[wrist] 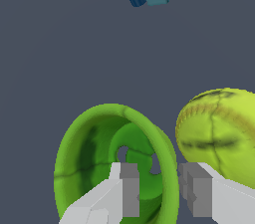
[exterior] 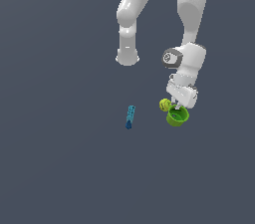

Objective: Pick up a designated object from a clutter of objects.

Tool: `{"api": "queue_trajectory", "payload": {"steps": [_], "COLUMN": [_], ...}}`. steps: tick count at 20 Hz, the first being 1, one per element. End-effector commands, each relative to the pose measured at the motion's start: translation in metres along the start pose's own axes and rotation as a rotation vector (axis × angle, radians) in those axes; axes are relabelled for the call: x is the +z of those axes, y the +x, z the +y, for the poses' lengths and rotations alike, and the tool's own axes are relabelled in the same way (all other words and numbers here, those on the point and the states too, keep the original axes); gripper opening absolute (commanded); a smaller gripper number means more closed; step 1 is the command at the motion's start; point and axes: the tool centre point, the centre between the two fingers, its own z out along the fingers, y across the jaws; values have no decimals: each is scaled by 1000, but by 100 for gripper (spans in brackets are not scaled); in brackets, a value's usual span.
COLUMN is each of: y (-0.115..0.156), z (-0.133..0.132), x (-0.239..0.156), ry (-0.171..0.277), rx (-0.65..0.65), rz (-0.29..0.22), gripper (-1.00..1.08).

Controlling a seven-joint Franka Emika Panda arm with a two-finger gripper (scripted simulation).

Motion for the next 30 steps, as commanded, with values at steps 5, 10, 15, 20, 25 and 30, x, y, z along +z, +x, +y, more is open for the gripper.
{"api": "queue_trajectory", "payload": {"steps": [5, 10, 15, 20, 25, 30], "y": [3, 6, 18, 38, 64, 93], "z": [5, -1, -9, -21, -38, -57], "x": [4, -5, -22, -49, -86, -127], "ry": [-9, 2, 0, -3, -6, -9], "rx": [-4, -1, 0, 1, 2, 3], "rz": [11, 8, 8, 7, 7, 8], "gripper": [-100, -100, -100, -100, -100, -100]}}
